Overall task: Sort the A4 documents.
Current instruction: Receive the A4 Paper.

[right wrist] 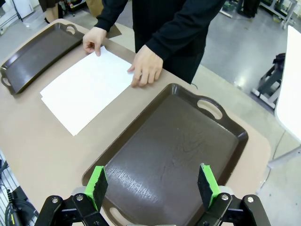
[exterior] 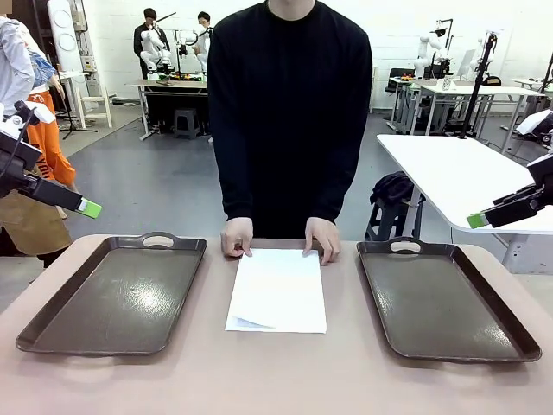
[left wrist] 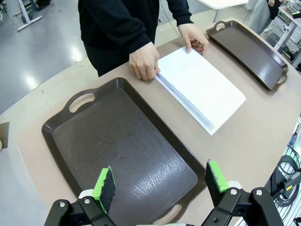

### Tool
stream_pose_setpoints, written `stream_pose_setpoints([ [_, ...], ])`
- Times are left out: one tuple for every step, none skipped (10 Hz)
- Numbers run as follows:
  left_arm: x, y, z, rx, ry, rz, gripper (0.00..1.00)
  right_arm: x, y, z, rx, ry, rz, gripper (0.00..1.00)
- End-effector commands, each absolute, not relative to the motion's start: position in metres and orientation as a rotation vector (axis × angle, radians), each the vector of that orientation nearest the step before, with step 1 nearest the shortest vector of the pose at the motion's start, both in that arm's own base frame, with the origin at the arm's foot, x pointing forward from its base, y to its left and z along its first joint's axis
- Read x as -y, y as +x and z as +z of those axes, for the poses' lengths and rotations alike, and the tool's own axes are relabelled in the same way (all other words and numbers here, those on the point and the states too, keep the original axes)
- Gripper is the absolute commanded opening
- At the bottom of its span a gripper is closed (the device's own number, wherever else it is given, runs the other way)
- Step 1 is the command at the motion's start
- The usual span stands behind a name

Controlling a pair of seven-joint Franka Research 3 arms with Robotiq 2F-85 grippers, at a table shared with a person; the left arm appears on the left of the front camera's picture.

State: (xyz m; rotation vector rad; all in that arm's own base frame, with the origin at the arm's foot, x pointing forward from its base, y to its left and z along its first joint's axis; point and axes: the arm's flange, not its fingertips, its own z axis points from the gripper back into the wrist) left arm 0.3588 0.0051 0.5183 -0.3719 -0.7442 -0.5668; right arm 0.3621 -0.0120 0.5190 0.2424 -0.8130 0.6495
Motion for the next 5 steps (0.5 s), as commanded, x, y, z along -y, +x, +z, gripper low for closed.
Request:
stream_pose_setpoints([
  [-0.0069, 0.3592, 0.5184, 0.752, -0.376, -0.567, 1.00, 0.0121, 0.3622, 0.5186, 0.812, 0.249, 0.643, 1.00],
  [-0.0069, 0.3592, 0.5184, 0.752, -0.376, -0.567, 1.00, 0.0121, 0.3622, 0.5186, 0.812, 0.249, 0.643, 1.00],
  [-0.0069, 0.3592, 0.5184, 0.752, -0.376, -0.567, 1.00, 0.0121, 0.3622, 0.5186, 0.812, 0.249, 0.643, 1.00],
  [-0.0069, 0.3592, 0.5184, 0.752, -0.376, -0.567, 1.00, 0.0121, 0.3622, 0.5186, 0.812, 0.249, 0.643, 1.00],
  [-0.0069, 0.3592, 0.5184, 0.752, -0.376, -0.567, 1.00, 0.0121, 0.3622, 0.5186, 0.812, 0.249, 0.643, 1.00],
])
